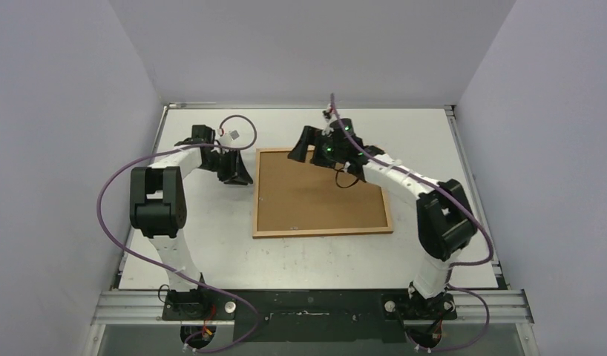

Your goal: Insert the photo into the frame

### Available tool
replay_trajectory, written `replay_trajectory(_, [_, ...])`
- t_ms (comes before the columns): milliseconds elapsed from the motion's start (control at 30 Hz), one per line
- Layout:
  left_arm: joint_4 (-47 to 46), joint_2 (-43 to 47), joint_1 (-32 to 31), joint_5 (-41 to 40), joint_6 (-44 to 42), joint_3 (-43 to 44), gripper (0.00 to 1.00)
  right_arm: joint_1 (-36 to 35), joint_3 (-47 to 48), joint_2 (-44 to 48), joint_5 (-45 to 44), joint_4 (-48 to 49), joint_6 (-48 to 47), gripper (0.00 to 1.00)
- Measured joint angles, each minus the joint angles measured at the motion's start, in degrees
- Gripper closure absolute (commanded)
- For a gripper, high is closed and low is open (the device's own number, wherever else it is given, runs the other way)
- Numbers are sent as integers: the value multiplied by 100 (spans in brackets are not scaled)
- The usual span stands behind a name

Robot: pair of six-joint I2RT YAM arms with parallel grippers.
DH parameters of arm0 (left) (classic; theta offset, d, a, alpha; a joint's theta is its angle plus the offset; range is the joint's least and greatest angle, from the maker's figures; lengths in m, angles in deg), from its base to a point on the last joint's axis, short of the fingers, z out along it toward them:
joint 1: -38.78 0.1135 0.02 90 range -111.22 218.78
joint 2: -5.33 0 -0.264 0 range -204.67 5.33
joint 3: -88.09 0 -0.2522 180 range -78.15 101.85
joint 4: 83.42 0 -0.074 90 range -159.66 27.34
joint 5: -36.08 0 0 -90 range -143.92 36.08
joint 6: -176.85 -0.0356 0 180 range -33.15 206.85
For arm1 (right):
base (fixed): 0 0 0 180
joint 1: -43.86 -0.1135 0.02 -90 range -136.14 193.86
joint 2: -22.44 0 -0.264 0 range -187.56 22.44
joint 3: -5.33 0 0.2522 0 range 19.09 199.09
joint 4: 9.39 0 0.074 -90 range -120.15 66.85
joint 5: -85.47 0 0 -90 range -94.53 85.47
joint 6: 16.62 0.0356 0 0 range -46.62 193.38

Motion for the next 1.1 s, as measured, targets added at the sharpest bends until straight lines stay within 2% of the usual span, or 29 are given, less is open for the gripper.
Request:
replay_trajectory(233, [-160, -177, 0, 2, -90, 129, 81, 1346, -942, 1344, -1871, -1086, -396, 0])
replay_trajectory(367, [-153, -225, 0, 4, -372, -136, 83, 2271, -1456, 1541, -2396, -1307, -444, 5])
replay_trajectory(467, [-133, -225, -4, 0, -680, -317, 85, 2636, -1537, 1311, -2435, -1316, -442, 6])
replay_trajectory(600, [-94, -214, -55, -24, -1108, -363, 86, 2697, -1440, 699, -2221, -1198, -444, 6])
replay_trajectory(767, [-127, -35, -254, -87, -1569, -566, 86, 2756, -844, -343, -1694, -1014, -444, 5])
replay_trajectory(1100, [-70, 365, -1073, -627, -2308, -844, 86, 2896, 579, -1399, -1128, -824, -352, 6])
